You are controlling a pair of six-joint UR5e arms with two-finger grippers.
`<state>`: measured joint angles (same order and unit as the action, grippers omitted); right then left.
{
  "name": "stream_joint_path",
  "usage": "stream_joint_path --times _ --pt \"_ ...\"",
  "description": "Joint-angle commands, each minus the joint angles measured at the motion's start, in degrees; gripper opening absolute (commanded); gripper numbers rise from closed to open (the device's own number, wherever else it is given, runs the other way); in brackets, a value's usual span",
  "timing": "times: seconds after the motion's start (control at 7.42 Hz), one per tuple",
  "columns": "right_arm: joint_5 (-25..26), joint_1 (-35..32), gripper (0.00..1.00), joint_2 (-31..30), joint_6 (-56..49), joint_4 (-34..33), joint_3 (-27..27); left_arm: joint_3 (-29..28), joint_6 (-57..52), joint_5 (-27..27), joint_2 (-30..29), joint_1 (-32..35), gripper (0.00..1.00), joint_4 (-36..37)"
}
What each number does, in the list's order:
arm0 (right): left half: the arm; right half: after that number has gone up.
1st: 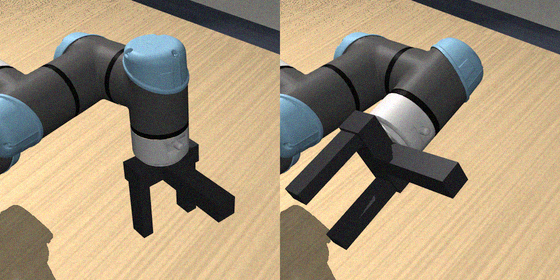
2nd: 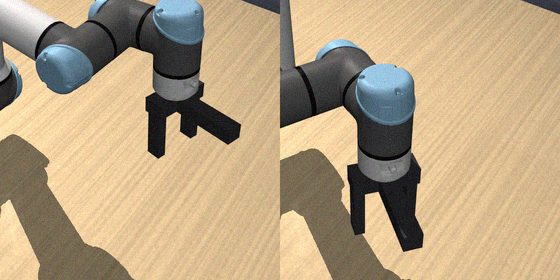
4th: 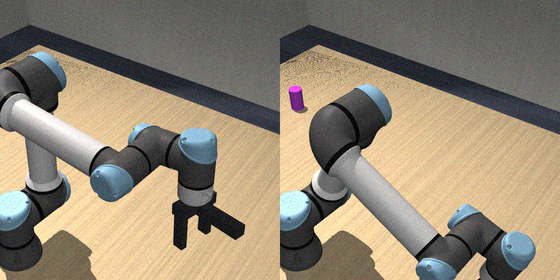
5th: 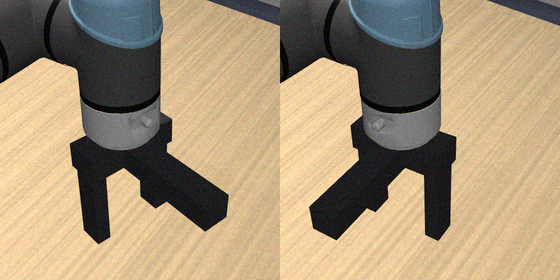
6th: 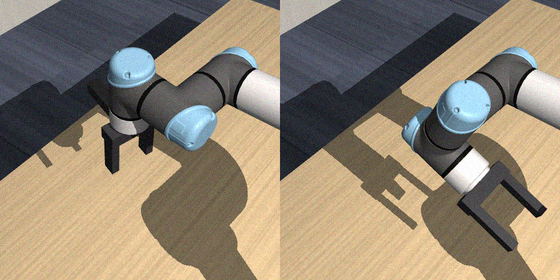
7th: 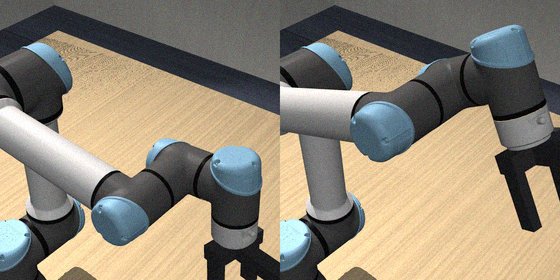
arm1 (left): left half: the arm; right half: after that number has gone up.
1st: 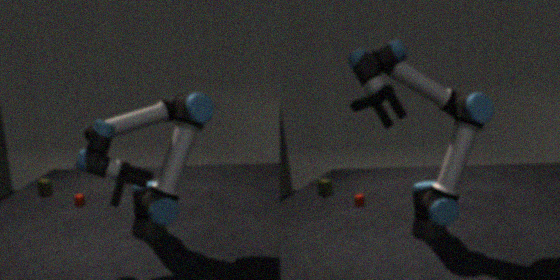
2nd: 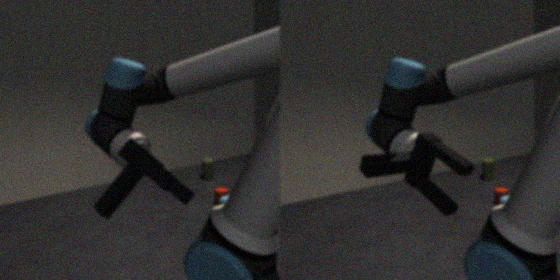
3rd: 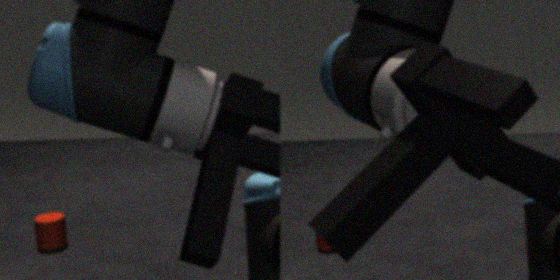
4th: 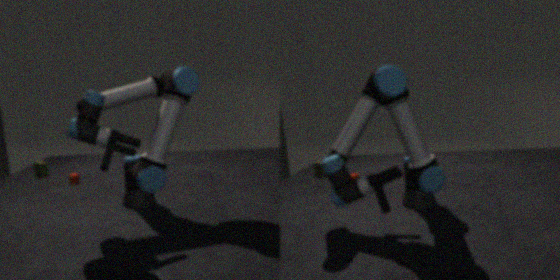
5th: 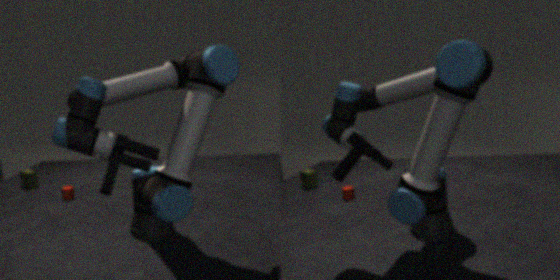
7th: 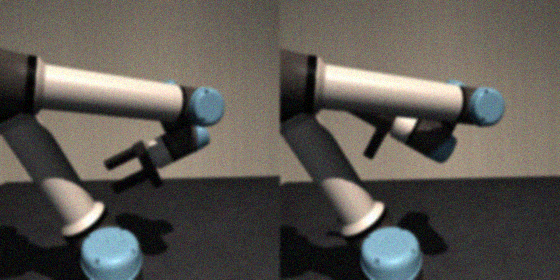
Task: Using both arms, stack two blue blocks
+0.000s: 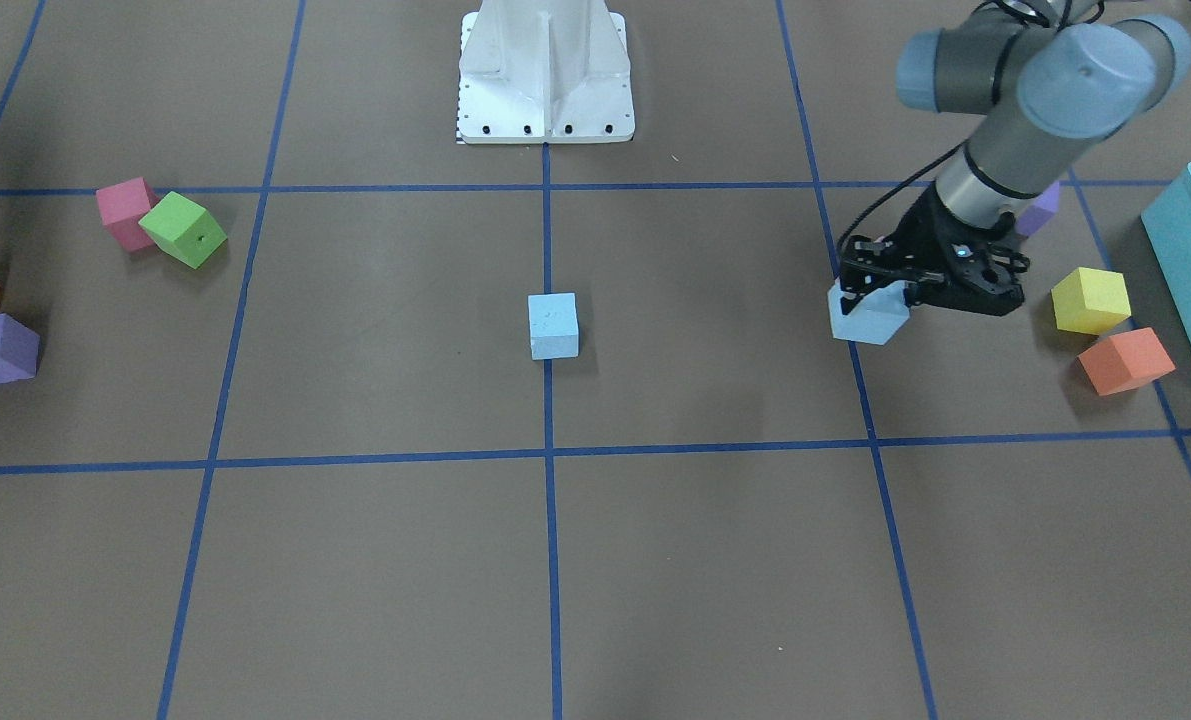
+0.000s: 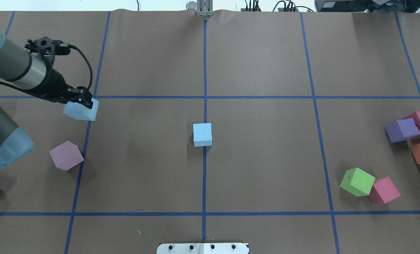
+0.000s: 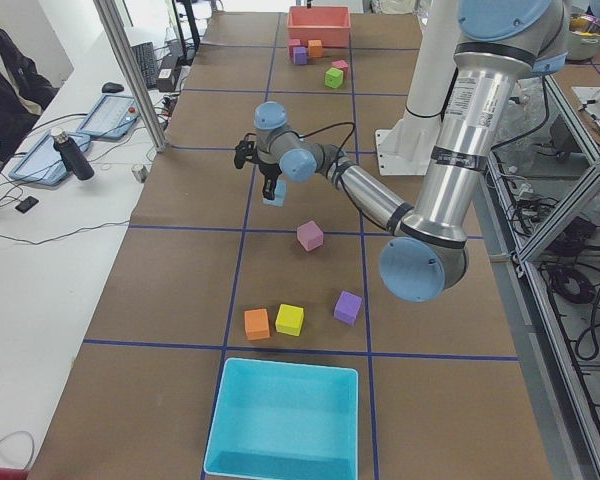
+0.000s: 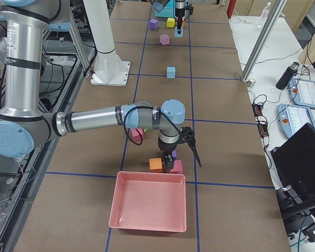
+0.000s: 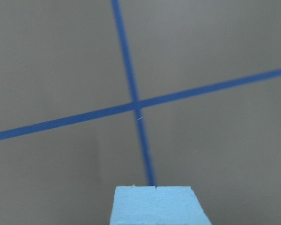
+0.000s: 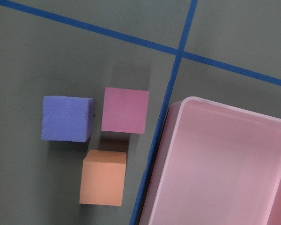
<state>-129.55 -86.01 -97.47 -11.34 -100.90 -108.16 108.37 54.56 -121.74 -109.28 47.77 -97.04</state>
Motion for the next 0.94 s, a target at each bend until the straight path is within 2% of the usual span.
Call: stream_joint_path --times 0.0,0.13,0.4,0.54,0.81 --pt "-0.18 -0.04 1.00 0.00 0.62 0.00 -0.04 1.06 14.83 9.04 -14.75 -12.38 0.00 17.59" --pt "-0.18 -0.04 1.00 0.08 0.53 0.00 -0.04 -0.07 18.61 11.50 -19.52 -16.09 0.00 20.29" --pt "-0.35 -0.04 1.00 0.00 0.62 0.00 -0.04 -10.22 19.79 14.24 -28.05 -18.58 0.00 20.05" --pt "-0.44 -0.04 1.00 0.00 0.62 0.00 -0.04 -13.50 19.01 15.56 -30.18 -18.68 0.00 19.27" --pt "-0.61 -0.04 1.00 0.00 0.62 0.00 -0.04 -14.67 15.24 15.48 -30.29 -18.68 0.00 15.40"
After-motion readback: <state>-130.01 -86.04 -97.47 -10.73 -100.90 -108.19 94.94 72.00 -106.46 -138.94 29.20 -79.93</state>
